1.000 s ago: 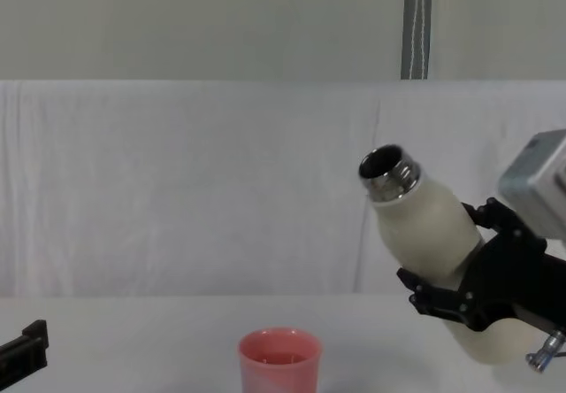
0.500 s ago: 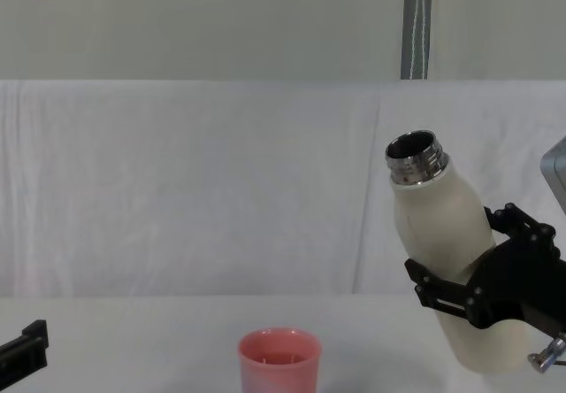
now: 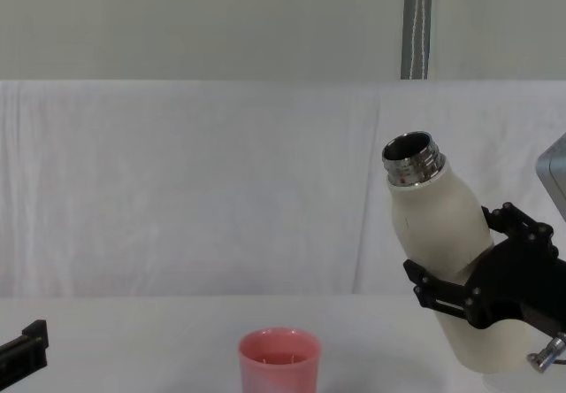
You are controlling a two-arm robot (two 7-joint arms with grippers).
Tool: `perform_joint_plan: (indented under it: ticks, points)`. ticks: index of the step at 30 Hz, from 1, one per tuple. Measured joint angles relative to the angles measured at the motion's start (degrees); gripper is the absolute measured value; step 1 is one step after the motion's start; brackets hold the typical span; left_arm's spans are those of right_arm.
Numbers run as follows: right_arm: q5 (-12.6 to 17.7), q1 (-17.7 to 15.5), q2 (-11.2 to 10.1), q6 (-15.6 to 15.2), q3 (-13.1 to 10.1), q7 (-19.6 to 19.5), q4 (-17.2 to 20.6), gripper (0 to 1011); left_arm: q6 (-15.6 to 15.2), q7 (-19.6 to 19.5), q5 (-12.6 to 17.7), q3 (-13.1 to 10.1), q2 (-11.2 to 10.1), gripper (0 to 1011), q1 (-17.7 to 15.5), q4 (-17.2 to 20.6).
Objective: Grasp the thermos with one hand and pour water into the cup lid.
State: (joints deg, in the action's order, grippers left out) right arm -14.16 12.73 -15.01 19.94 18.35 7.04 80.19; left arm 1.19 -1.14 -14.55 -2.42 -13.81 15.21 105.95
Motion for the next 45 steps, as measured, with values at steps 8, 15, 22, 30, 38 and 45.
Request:
perform_joint_plan:
  ticks: [8, 15, 22, 30, 38, 45]
  points:
    - [4.2, -0.4, 1.5, 1.9, -1.8, 1.1, -0.8, 950, 0.0, 0.0, 0.0, 0.0, 0.0, 1001, 0.0, 0.0]
    - [10.5, -1.0, 3.7, 3.8, -4.6, 3.1, -1.9, 951, 0.0, 0.0, 0.0, 0.0, 0.0, 1001, 0.0, 0.0]
    - [12.6, -1.7, 4.3, 3.1, -6.1, 4.5, -1.5, 950, 0.0, 0.0, 0.0, 0.0, 0.0, 1001, 0.0, 0.0]
    - [15.1, -2.7, 3.7, -0.1, -7.0, 7.0, 0.1, 950, 0.0, 0.0, 0.0, 0.0, 0.0, 1001, 0.0, 0.0]
    - [18.7, -3.7, 3.1, -2.3, -7.7, 9.2, 1.0, 950, 0.0, 0.0, 0.0, 0.0, 0.0, 1001, 0.0, 0.0]
    - [22.1, -4.4, 3.2, -3.4, -8.2, 10.3, 0.8, 950, 0.0, 0.0, 0.0, 0.0, 0.0, 1001, 0.0, 0.0]
